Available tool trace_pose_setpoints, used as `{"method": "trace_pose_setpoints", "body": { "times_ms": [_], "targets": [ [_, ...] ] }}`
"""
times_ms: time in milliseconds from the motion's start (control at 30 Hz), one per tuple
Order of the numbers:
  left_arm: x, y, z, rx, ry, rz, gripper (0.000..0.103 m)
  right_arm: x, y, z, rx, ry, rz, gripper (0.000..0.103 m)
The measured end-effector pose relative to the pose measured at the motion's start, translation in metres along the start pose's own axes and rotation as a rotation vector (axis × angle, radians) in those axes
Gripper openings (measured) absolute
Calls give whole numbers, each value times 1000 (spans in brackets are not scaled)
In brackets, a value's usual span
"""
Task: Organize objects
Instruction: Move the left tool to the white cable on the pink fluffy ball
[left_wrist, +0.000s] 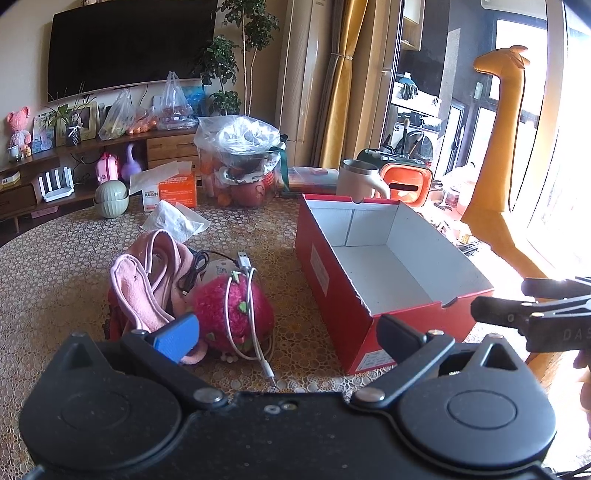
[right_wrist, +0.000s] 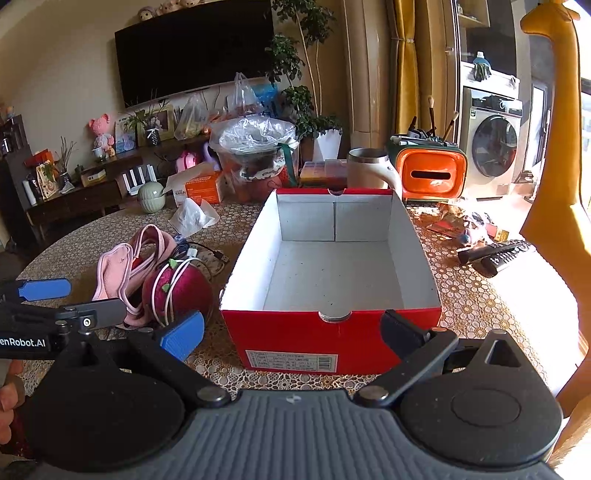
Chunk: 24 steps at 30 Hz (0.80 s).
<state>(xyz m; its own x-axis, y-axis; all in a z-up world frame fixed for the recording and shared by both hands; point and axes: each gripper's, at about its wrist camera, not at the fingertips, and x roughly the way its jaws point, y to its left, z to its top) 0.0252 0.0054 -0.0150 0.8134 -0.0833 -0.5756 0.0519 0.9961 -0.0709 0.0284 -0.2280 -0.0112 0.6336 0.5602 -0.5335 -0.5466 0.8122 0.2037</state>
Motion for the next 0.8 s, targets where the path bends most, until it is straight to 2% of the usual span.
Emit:
{"method": "trace_pose_setpoints", "body": {
  "times_ms": [467,667,800],
  "targets": [
    [56,20,13,37,44,68,102,35,-70,35,-14,30,-132,103],
    [88,24,13,44,94,98,96,58,-89,40,-11,72,-166,103],
    [108,22,18,65,105,114,88,73,-99,39,6,112,-177,103]
  ]
}}
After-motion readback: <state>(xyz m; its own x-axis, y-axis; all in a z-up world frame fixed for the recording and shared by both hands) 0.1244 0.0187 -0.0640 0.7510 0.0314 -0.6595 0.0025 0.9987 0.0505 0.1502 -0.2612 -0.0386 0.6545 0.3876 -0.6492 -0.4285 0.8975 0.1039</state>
